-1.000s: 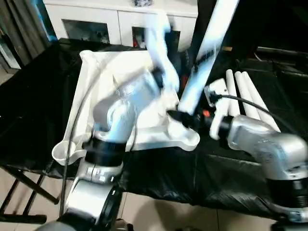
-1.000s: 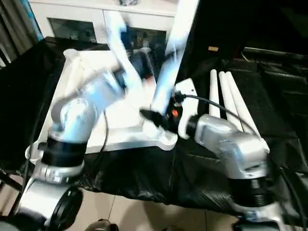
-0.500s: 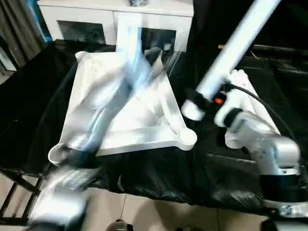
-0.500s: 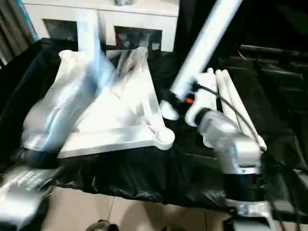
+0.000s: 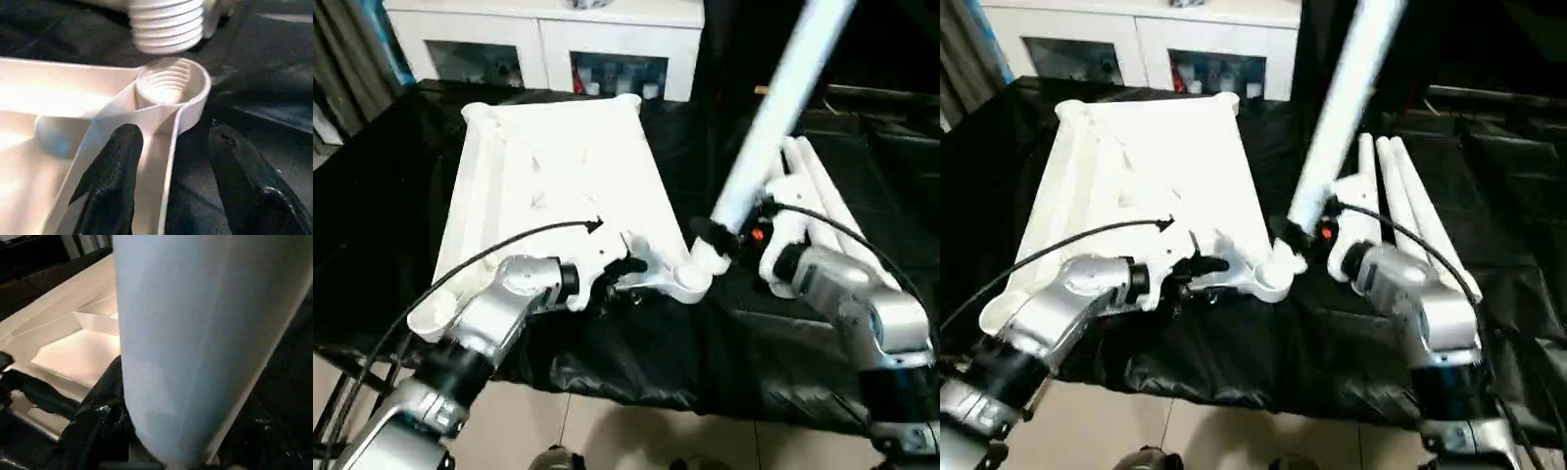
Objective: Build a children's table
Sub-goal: Pick table leg, then insert table leg to table base
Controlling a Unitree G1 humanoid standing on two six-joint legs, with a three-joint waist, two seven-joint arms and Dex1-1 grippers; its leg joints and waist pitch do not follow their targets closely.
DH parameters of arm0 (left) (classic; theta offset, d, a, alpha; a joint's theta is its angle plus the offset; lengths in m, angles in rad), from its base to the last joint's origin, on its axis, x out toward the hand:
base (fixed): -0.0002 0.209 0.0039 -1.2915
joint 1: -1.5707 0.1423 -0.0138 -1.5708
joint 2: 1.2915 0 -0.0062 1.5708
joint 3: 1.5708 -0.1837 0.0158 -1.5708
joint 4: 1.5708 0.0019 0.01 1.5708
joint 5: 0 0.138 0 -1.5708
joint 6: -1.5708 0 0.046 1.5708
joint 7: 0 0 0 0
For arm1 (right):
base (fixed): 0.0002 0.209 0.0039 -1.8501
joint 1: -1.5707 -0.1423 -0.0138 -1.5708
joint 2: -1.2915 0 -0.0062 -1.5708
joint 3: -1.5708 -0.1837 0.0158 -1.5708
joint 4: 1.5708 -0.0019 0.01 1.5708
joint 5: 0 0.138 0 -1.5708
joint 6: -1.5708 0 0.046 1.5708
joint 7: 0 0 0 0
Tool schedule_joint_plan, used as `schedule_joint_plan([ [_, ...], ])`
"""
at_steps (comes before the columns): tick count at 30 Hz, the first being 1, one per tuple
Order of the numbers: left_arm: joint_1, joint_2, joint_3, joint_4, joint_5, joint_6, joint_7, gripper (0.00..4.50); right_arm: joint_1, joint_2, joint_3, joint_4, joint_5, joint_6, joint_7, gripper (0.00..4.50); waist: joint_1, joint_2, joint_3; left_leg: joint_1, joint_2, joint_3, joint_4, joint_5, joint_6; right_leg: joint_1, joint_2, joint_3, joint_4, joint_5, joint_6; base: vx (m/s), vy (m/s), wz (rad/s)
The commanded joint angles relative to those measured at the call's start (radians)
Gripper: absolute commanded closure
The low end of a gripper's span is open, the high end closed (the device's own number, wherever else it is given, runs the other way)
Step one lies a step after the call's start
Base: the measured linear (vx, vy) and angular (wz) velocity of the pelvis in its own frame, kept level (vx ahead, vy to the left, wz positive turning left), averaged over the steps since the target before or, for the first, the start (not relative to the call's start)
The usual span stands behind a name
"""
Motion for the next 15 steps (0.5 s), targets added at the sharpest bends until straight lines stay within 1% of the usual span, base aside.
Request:
schedule_joint_plan([
  [1, -0.007, 0.020, -0.017, 0.026, 0.030, -0.028, -0.026, 2.36, -0.001, -0.007, 0.015, -0.026, -0.011, -0.011, 0.014, 2.60, 0.000, -0.004, -0.068, 0.021, 0.062, -0.025, -0.085, -0.187, -0.016, 0.044, -0.080, 0.043, -0.077, -0.170, -0.224, 0.000, 0.000, 0.00],
  [3, -0.016, 0.028, -0.020, 0.048, 0.034, -0.042, -0.050, 2.38, 0.003, -0.009, 0.020, -0.049, -0.010, -0.006, 0.019, 2.60, 0.000, -0.004, -0.071, 0.021, 0.060, -0.022, -0.083, -0.160, -0.004, 0.046, -0.080, 0.042, -0.074, -0.133, -0.234, 0.000, 0.000, 0.00],
  [4, -0.020, 0.032, -0.018, 0.055, 0.035, -0.047, -0.057, 2.67, 0.000, -0.007, 0.022, -0.052, -0.008, -0.001, 0.019, 2.60, 0.001, -0.003, -0.070, 0.021, 0.062, -0.022, -0.084, -0.149, 0.002, 0.045, -0.080, 0.042, -0.073, -0.117, -0.239, 0.000, 0.000, 0.00],
  [5, -0.022, 0.043, -0.019, 0.053, 0.034, -0.048, -0.075, 2.78, 0.002, -0.006, 0.025, -0.060, -0.006, -0.002, 0.023, 2.60, 0.001, -0.004, -0.070, 0.022, 0.063, -0.021, -0.084, -0.143, 0.007, 0.045, -0.080, 0.042, -0.073, -0.107, -0.243, 0.000, 0.000, 0.00],
  [6, -0.022, 0.043, -0.019, 0.053, 0.034, -0.048, -0.076, 2.78, 0.003, -0.006, 0.026, -0.060, -0.006, -0.002, 0.023, 2.60, 0.000, -0.012, -0.072, 0.022, 0.063, -0.020, -0.084, -0.142, 0.010, 0.046, -0.080, 0.041, -0.073, -0.109, -0.245, 0.000, 0.000, 0.00],
  [8, -0.026, 0.046, -0.013, 0.070, 0.039, -0.057, -0.098, 2.78, 0.005, -0.007, 0.032, -0.064, -0.007, -0.008, 0.033, 2.60, 0.003, -0.009, -0.072, 0.023, 0.064, -0.020, -0.084, -0.137, 0.013, 0.046, -0.082, 0.041, -0.072, -0.114, -0.250, 0.000, 0.000, 0.00],
  [9, -0.028, 0.046, -0.009, 0.079, 0.042, -0.060, -0.102, 3.04, 0.006, -0.007, 0.035, -0.064, -0.008, -0.011, 0.037, 2.60, 0.002, -0.013, -0.071, 0.024, 0.065, -0.019, -0.085, -0.141, 0.014, 0.045, -0.082, 0.041, -0.073, -0.126, -0.251, 0.000, 0.000, 0.00],
  [10, -0.029, 0.051, -0.003, 0.099, 0.044, -0.066, -0.114, 3.04, 0.008, -0.005, 0.048, -0.058, -0.013, -0.017, 0.047, 2.60, 0.001, -0.011, -0.069, 0.025, 0.065, -0.017, -0.085, -0.153, 0.013, 0.042, -0.082, 0.042, -0.076, -0.146, -0.250, 0.000, 0.000, 0.00],
  [11, -0.024, 0.057, 0.001, 0.111, 0.050, -0.068, -0.118, 3.23, 0.012, -0.004, 0.059, -0.057, -0.020, -0.018, 0.055, 2.60, 0.001, -0.015, -0.069, 0.024, 0.066, -0.018, -0.086, -0.160, 0.009, 0.043, -0.084, 0.042, -0.078, -0.162, -0.247, 0.000, 0.000, 0.00],
  [13, -0.022, 0.057, 0.007, 0.111, 0.049, -0.067, -0.115, 3.35, 0.014, -0.005, 0.063, -0.064, -0.014, -0.012, 0.066, 2.60, 0.001, -0.014, -0.065, 0.024, 0.066, -0.019, -0.088, -0.176, 0.004, 0.041, -0.085, 0.043, -0.079, -0.191, -0.239, 0.000, 0.000, 0.00],
  [14, -0.022, 0.056, 0.008, 0.111, 0.048, -0.067, -0.115, 3.35, 0.015, -0.006, 0.063, -0.067, -0.012, -0.010, 0.069, 2.60, 0.001, -0.014, -0.065, 0.024, 0.067, -0.019, -0.089, -0.180, 0.002, 0.041, -0.085, 0.043, -0.080, -0.197, -0.237, 0.000, 0.000, 0.00],
  [15, -0.022, 0.052, 0.012, 0.110, 0.047, -0.069, -0.119, 3.65, 0.018, -0.011, 0.067, -0.076, -0.006, -0.002, 0.079, 2.60, 0.001, -0.018, -0.061, 0.024, 0.068, -0.019, -0.091, -0.186, 0.002, 0.039, -0.085, 0.044, -0.081, -0.208, -0.232, 0.000, 0.000, 0.00],
])
